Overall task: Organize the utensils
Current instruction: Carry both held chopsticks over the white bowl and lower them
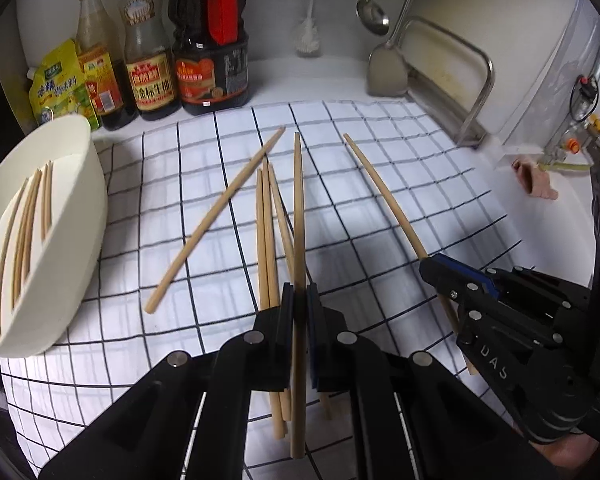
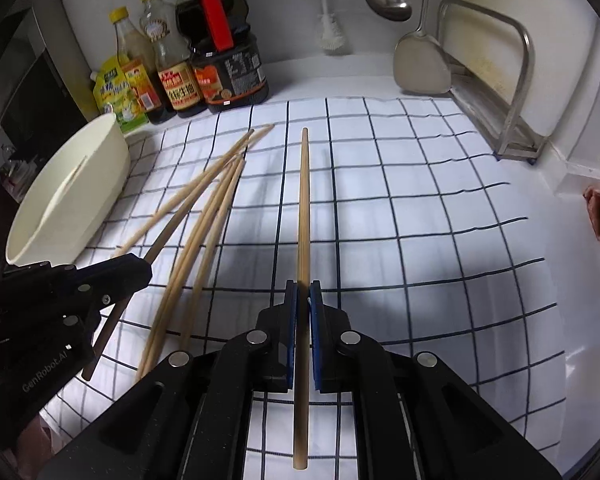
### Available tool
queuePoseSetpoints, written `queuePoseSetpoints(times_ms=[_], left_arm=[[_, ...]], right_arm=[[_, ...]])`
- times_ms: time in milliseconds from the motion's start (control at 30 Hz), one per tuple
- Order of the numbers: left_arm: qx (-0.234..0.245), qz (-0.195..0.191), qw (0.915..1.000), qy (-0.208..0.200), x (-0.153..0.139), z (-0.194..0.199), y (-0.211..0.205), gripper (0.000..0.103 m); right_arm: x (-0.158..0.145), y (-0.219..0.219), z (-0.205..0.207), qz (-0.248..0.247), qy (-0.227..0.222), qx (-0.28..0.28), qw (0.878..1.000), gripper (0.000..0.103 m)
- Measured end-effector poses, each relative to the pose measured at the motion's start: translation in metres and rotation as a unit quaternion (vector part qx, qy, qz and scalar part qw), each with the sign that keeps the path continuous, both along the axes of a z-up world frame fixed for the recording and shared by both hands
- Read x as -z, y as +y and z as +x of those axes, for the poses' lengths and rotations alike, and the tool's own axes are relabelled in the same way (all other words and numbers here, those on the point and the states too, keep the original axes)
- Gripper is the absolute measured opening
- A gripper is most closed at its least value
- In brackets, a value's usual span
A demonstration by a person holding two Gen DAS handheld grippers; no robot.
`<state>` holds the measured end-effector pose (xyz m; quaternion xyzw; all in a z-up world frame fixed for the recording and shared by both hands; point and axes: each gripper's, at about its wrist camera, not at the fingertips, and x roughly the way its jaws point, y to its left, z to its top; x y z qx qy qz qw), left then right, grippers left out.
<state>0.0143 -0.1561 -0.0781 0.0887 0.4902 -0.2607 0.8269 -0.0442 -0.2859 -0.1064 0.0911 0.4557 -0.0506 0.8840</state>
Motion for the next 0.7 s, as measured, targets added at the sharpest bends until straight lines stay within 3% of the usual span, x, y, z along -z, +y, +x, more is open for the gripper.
queuePoseSetpoints(times_ms=[267,533,700], left_arm=[[-0.025,-0.026,0.9983,-0.046,-0.053,0.011,0.036,0.007],[-0.079,-0.029,0.9929,-0.084,-0.093,0.037,0.107,0.007],[-0.117,-0.018,0.9886,-0.093,-0.100,0.056,0.158,0.007]], right_arm=[[-0.040,0.015,0.003,0.001,-0.031,-0.009,0.999,0.006],[-0.081,0.078,0.040,0.001,-0.070,-0.070,0.995,0.006],[-0.095,0.132,0.076,0.011,-0.084,-0.116,0.990,0.006]])
